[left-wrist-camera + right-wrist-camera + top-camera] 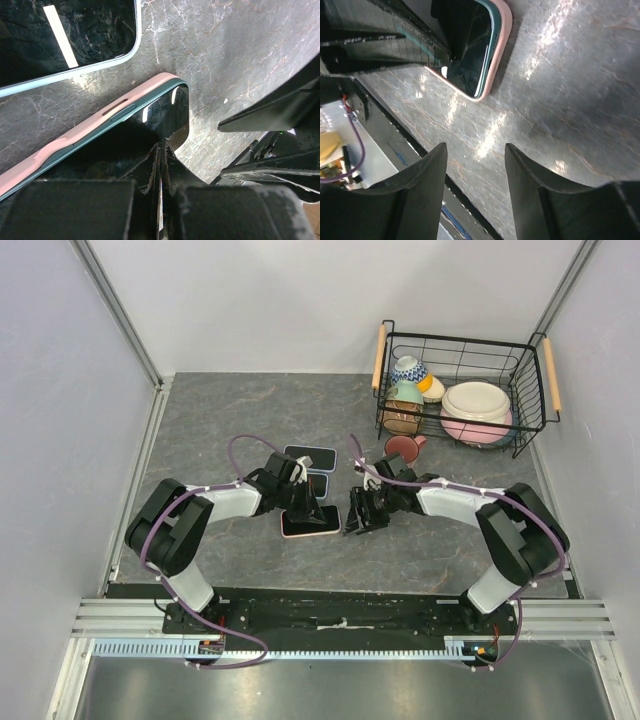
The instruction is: Put the phone into the phone case
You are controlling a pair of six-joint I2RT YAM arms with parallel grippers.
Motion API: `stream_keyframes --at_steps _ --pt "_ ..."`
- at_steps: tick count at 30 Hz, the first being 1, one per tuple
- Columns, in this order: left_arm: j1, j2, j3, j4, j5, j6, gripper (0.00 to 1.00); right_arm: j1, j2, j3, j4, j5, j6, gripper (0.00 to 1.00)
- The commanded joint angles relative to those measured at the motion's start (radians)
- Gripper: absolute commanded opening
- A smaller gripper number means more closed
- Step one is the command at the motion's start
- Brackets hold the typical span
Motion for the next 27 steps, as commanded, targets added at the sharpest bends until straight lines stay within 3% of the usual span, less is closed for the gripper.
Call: stream_keyframes --at_steps 1,14,21,27 --pt "-0.004 0.064 -0.037 -0.123 -0.183 0.07 0.02 -0.002 0.072 -0.035 0.21 -0.111 0.104 0.55" --pt "-0.004 0.055 -0.048 -0.114 -0.171 0.068 0.02 -0.006 0.241 -0.002 0.331 -0.035 0.194 0.4" --pt "-0.006 0.059 -0.049 -0.1 -0.16 0.068 0.02 -0.006 0.227 0.032 0.157 0.192 0.133 0.24" --pt "-0.01 0.062 -0.049 -0.088 -0.151 0.067 0.02 0.017 0.222 0.029 0.126 0.284 0.111 0.15"
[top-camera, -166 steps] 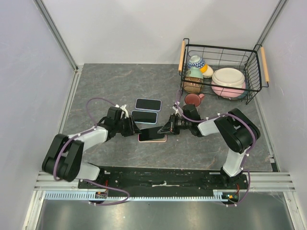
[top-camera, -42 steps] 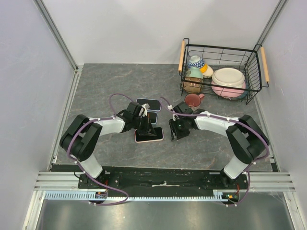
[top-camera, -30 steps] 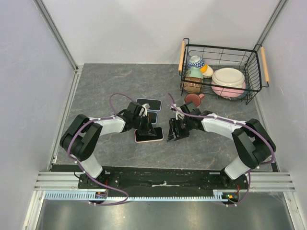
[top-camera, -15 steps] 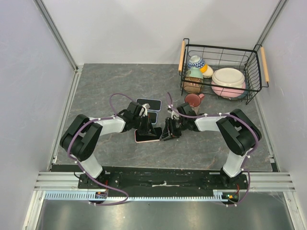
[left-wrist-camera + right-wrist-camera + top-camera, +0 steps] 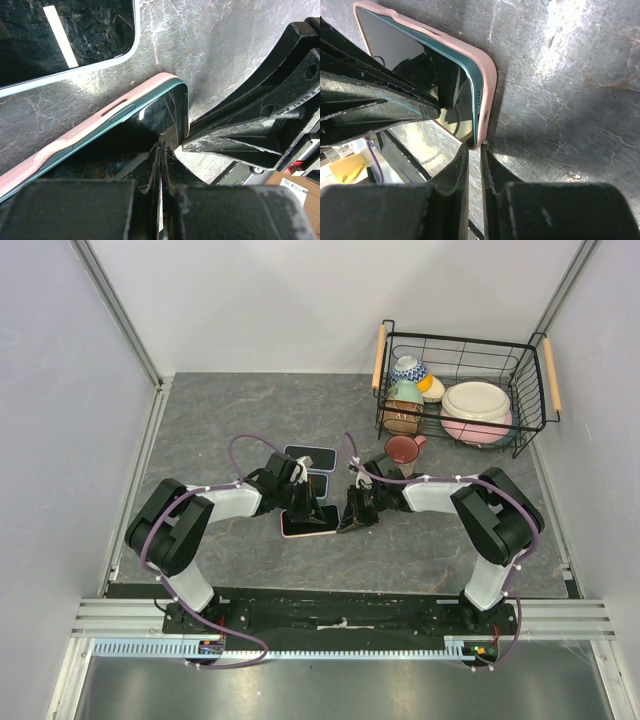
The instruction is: Put the phone into the phone case
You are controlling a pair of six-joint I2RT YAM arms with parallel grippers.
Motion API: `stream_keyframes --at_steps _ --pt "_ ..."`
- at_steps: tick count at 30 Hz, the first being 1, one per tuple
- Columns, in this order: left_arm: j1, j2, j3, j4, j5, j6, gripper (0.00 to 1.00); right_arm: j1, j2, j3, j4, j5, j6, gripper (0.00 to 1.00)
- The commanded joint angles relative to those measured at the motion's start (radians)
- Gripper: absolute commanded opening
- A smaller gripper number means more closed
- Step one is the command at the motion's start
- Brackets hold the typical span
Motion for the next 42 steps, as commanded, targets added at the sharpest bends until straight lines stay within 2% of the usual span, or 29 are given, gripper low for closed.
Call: stream_keyframes --at_steps 1,4,7,9,11,14,16,17,21,27,33,37,39,42 --pt "-0.007 0.061 -0.049 -0.09 -0.151 0.066 0.02 0.01 0.033 0.004 -0.073 0.313 -0.079 0.14" --pt "-0.009 0.059 -0.044 -0.092 -0.148 0.068 0.02 0.027 0.038 0.016 -0.074 0.299 -0.089 0.14" --pt "-0.009 0.058 -0.049 -0.09 -0.149 0.069 0.02 0.024 0.016 0.016 -0.042 0.247 -0.093 0.18" --pt "-0.01 0.055 -0.052 -0.092 -0.149 0.071 0.02 0.018 -0.001 0.023 -0.027 0.199 -0.098 0.28" --pt "-0.01 0.053 -0.053 -0.09 -0.152 0.071 0.02 0.011 -0.022 0.037 -0.037 0.176 -0.096 0.44" --pt "-0.01 0.049 -0.056 -0.092 -0.155 0.071 0.02 -0.001 -0.054 0.05 -0.042 0.167 -0.096 0.62" --pt "-0.01 0.052 -0.055 -0.087 -0.154 0.071 0.02 -0.018 -0.067 0.051 -0.036 0.152 -0.096 0.7" --pt "-0.01 0.05 -0.055 -0.084 -0.151 0.073 0.02 -0.028 -0.068 0.05 -0.022 0.137 -0.09 0.71" --pt "-0.01 0.049 -0.058 -0.078 -0.151 0.071 0.02 -0.053 -0.036 0.059 -0.005 0.109 -0.069 0.67" --pt "-0.012 0.036 -0.065 -0.064 -0.138 0.066 0.02 -0.056 0.037 0.088 0.055 0.084 -0.034 0.45" --pt "-0.013 0.035 -0.067 -0.066 -0.138 0.071 0.02 -0.058 0.107 0.109 0.113 0.052 -0.009 0.39" --pt "-0.013 0.036 -0.064 -0.069 -0.14 0.071 0.02 -0.058 0.137 0.122 0.118 0.083 -0.003 0.33" --pt "-0.013 0.039 -0.062 -0.072 -0.143 0.069 0.02 -0.059 0.151 0.123 0.111 0.1 -0.006 0.23" --pt "-0.013 0.049 -0.047 -0.093 -0.168 0.065 0.02 -0.059 0.167 0.137 0.041 0.15 -0.033 0.22"
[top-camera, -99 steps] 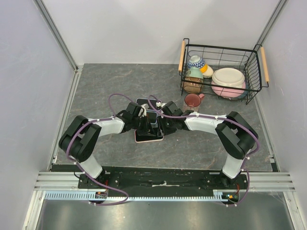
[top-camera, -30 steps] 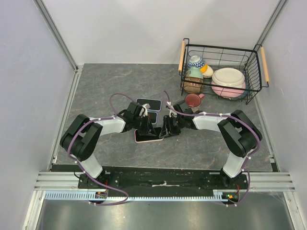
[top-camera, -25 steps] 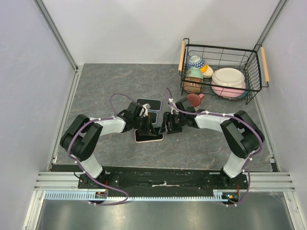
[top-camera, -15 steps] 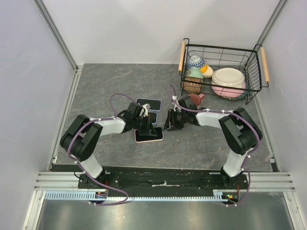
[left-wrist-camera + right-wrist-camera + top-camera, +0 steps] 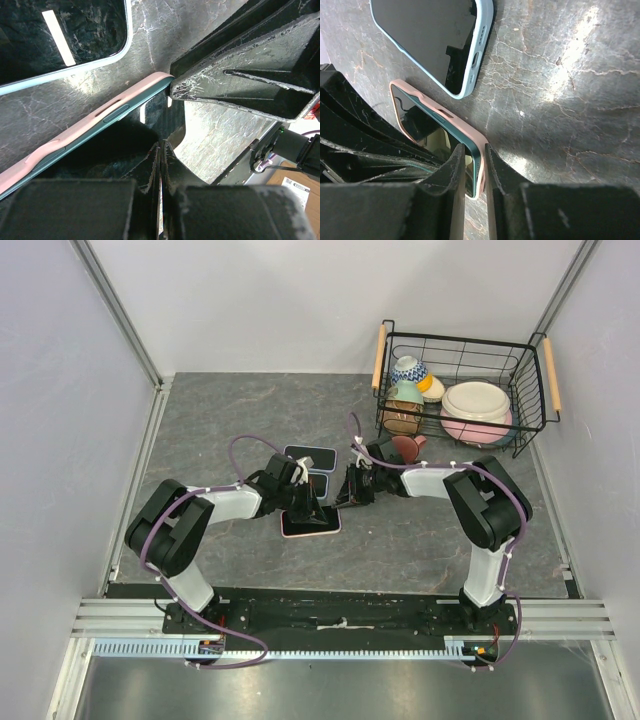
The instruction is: Put the phone into the phone case
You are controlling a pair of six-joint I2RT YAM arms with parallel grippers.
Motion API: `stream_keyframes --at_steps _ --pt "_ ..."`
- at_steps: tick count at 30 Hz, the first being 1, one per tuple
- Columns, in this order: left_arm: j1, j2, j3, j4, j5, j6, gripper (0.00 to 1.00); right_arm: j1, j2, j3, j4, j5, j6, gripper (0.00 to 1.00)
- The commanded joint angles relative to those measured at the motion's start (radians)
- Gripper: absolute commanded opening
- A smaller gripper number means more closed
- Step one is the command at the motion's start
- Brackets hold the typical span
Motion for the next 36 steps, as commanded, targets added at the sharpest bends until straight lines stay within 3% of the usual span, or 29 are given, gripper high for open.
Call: stream_keyframes --at_steps 1,9,19,36 --pt "-0.005 0.058 -0.015 -0.141 -0.182 0.063 0.02 0.003 0.065 0.02 -0.1 0.159 -0.053 0.22" --pt "-0.005 0.132 0.086 -0.224 -0.262 0.043 0.02 0.015 0.066 0.006 -0.195 0.292 -0.119 0.2" --pt "-0.007 0.221 0.201 -0.381 -0.46 0.037 0.02 0.051 0.089 0.006 -0.278 0.438 -0.141 0.17" --pt "-0.055 0.345 0.308 -0.51 -0.604 0.041 0.02 0.164 0.177 0.089 -0.396 0.622 -0.153 0.17"
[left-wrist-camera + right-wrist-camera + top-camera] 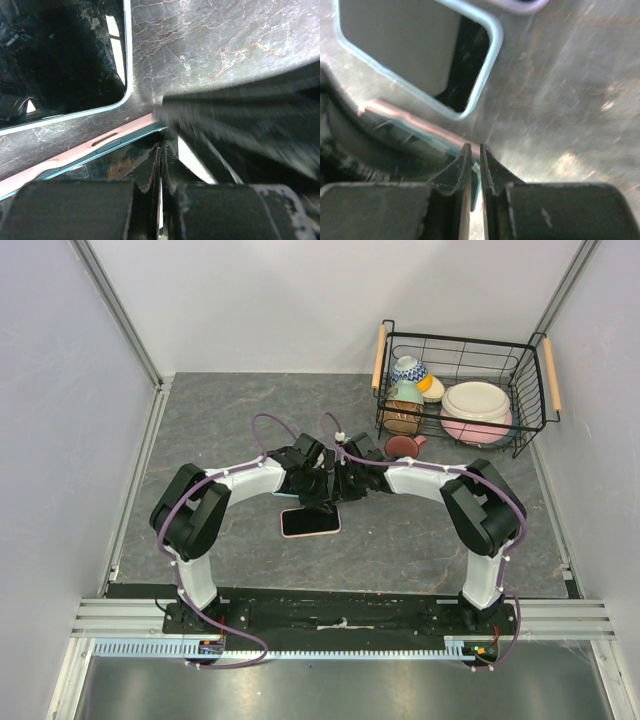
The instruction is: Put the phone into the phone case
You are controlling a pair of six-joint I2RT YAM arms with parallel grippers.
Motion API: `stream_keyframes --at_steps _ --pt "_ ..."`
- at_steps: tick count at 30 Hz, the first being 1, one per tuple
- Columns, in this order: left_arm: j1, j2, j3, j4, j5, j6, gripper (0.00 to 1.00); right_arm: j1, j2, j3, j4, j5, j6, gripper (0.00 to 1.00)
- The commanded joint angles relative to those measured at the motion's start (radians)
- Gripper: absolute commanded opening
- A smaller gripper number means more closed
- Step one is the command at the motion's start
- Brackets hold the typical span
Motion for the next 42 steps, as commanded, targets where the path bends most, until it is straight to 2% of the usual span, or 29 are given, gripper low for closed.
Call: stream_keyframes --at_steps 1,3,12,20,24,25,28,36,42 --pt "0.007 0.174 -0.054 -0.108 -0.389 0.056 0.02 0.047 0.179 -0.066 -0.156 0.329 -0.068 0.16" --pt "0.006 0.192 -0.041 -0.123 -0.395 0.056 0.02 0.057 0.188 -0.055 -0.181 0.36 -0.06 0.11" --pt "0.003 0.193 -0.05 -0.108 -0.386 0.058 0.02 0.082 0.18 -0.078 -0.19 0.323 -0.05 0.09" --pt "0.004 -0.033 -0.22 0.067 -0.298 0.058 0.02 0.082 0.073 -0.13 -0.129 0.147 -0.057 0.1" --pt "0.007 -0.21 -0.293 0.137 -0.236 0.056 0.2 0.082 0.051 -0.172 -0.107 0.059 -0.06 0.1" --pt "0.007 -0.232 -0.307 0.148 -0.22 0.058 0.37 0.082 0.044 -0.181 -0.101 0.039 -0.062 0.1" --pt "0.013 -0.313 -0.356 0.177 -0.16 0.05 0.52 0.082 0.028 -0.227 -0.063 -0.039 -0.057 0.1" --pt "0.079 -0.505 -0.554 0.246 -0.025 -0.019 0.59 0.093 -0.06 -0.36 0.002 -0.169 -0.048 0.1" --pt "0.136 -0.671 -0.652 0.161 -0.028 -0.091 0.64 0.128 -0.142 -0.417 -0.003 -0.252 -0.042 0.11"
